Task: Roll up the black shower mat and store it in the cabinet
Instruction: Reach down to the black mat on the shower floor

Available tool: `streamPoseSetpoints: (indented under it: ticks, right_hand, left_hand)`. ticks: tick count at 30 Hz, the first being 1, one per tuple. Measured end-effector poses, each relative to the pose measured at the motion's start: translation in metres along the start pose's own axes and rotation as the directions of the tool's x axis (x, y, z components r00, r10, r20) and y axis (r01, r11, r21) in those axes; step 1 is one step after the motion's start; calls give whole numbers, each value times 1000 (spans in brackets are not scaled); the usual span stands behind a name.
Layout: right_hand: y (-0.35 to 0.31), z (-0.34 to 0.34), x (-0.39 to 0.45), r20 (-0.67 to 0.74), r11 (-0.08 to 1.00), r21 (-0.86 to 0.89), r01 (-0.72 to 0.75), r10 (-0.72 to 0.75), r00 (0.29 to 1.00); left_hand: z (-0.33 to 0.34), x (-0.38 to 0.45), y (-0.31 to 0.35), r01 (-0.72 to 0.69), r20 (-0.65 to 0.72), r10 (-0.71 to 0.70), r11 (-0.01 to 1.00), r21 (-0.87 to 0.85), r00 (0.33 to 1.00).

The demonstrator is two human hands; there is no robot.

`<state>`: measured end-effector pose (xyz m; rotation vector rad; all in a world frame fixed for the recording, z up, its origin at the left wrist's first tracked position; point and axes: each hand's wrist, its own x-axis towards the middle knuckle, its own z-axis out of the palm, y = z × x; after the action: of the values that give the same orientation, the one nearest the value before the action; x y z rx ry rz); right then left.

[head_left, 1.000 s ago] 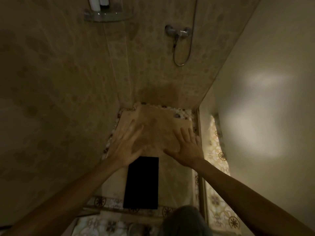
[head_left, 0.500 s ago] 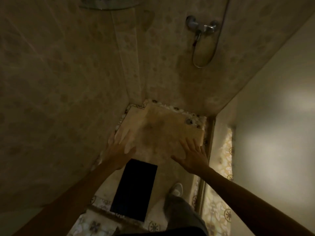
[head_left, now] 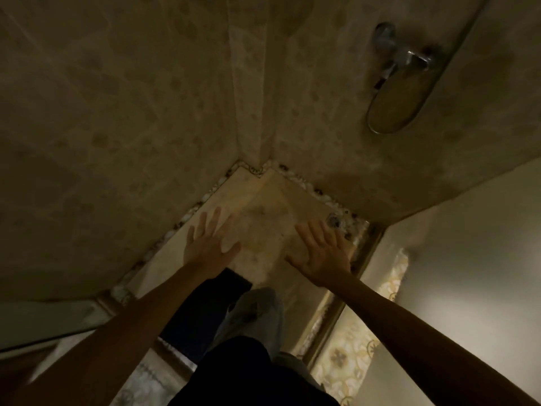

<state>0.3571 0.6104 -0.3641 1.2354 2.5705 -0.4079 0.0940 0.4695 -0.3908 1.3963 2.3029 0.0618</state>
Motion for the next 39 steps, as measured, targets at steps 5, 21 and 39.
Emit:
streamPoseSetpoints:
  ticks: [5, 21, 39]
  right_hand:
    - [12, -14, 79, 112, 979, -42, 200, -194, 975]
    - [-99, -66, 282, 426, 590, -251, 768, -645, 635]
    - [-352, 16, 312, 832, -475, -29, 880, -499, -242]
  left_hand:
    - [18, 25, 3, 176, 3, -177, 978, -113, 984]
    - [28, 10, -19, 747, 93, -779, 550, -374, 620]
    - [94, -9, 41, 624, 362, -910, -405, -668, -203]
